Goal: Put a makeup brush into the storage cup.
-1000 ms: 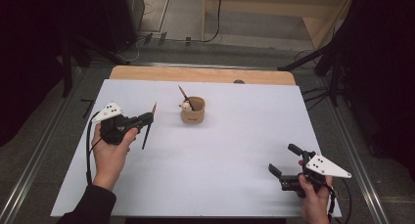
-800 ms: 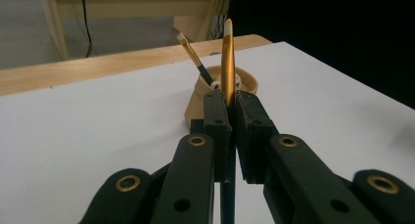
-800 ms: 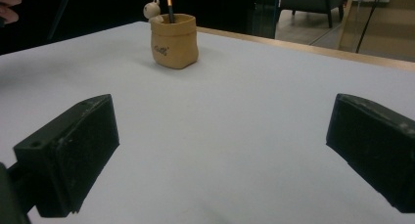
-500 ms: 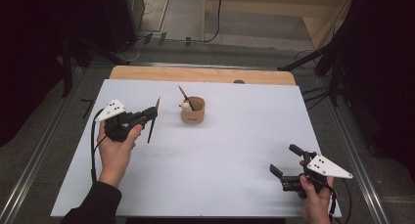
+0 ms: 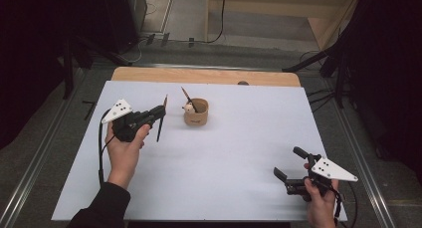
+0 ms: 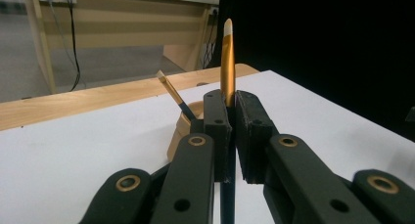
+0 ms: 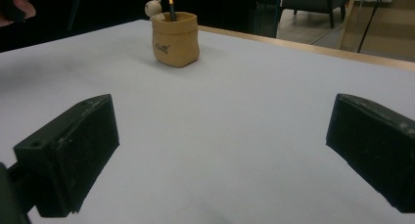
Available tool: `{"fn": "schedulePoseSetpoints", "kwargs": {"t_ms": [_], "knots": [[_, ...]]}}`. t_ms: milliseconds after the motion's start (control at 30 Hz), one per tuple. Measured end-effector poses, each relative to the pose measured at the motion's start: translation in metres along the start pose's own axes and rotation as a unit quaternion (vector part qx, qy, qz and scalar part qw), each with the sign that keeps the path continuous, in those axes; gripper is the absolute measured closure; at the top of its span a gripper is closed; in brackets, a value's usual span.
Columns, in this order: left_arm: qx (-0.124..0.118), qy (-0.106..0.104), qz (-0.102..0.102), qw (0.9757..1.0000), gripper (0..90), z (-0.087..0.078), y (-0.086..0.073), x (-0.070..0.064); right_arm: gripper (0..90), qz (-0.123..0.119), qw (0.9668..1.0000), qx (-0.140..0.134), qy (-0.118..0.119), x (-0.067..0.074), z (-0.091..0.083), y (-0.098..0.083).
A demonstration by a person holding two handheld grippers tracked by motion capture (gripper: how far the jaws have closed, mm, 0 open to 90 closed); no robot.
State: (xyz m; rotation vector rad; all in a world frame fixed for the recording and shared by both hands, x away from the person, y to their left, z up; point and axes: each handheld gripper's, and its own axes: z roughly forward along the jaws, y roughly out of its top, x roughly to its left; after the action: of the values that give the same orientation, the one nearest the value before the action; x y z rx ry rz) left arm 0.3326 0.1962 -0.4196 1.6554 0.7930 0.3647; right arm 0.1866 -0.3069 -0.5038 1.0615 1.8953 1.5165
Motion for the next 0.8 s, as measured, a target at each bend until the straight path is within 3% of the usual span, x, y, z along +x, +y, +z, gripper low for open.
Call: {"fn": "schedulePoseSetpoints", "kwargs": {"t_ms": [800], "knots": [[-0.035, -0.016, -0.013, 0.9992, 84.8, 0.018, 0.009, -0.002, 0.0, 0.002, 1.0, 0.003, 0.0, -0.001, -0.001, -0.001]]}}
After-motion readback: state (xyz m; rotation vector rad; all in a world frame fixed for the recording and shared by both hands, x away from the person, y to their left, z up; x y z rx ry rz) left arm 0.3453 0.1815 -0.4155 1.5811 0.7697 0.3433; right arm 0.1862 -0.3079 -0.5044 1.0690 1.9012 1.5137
